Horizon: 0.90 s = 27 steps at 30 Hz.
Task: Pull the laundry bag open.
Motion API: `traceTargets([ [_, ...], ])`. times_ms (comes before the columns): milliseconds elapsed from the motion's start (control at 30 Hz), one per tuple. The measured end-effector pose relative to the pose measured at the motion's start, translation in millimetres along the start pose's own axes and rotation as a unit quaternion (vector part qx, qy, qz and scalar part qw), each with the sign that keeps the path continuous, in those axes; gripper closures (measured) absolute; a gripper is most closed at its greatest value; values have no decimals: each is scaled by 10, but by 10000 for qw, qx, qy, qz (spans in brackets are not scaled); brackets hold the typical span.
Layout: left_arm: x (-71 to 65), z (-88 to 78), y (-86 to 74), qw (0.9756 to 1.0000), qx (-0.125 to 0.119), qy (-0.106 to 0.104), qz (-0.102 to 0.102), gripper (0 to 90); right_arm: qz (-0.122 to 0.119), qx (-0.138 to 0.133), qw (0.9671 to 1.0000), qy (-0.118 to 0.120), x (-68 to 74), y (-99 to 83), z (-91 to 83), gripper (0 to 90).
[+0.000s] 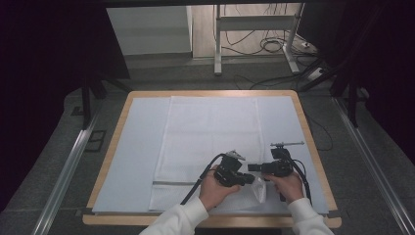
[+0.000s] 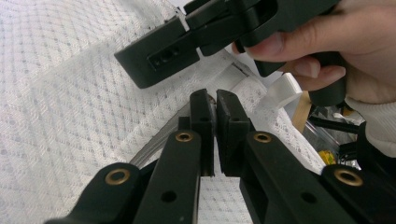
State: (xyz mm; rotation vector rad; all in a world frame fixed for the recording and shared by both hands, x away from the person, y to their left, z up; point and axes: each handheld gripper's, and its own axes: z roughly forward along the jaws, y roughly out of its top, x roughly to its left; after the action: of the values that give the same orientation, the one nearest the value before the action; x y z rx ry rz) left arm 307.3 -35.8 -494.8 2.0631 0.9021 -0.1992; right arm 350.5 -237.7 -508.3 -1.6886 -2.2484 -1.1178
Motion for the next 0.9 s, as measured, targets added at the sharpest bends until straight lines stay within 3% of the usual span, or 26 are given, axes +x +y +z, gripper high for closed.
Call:
traceTargets([
  [67,0,3,-1,10000,-24,9,-3,869,27,45,10000,40,-1,-3,16,500],
  [300,-3,31,-17,10000,15,3,5,870,39,126,9997,202,-5,-4,20,777],
  [433,8,43,-31,10000,-4,8,-4,869,-1,90,9995,311,-12,1,-5,863],
  [700,62,82,-75,9999,50,-20,-107,870,-300,72,9988,389,-5,-3,-22,882],
  [900,105,81,-83,9998,61,-38,-195,870,-388,79,9983,432,-23,-8,-22,883],
])
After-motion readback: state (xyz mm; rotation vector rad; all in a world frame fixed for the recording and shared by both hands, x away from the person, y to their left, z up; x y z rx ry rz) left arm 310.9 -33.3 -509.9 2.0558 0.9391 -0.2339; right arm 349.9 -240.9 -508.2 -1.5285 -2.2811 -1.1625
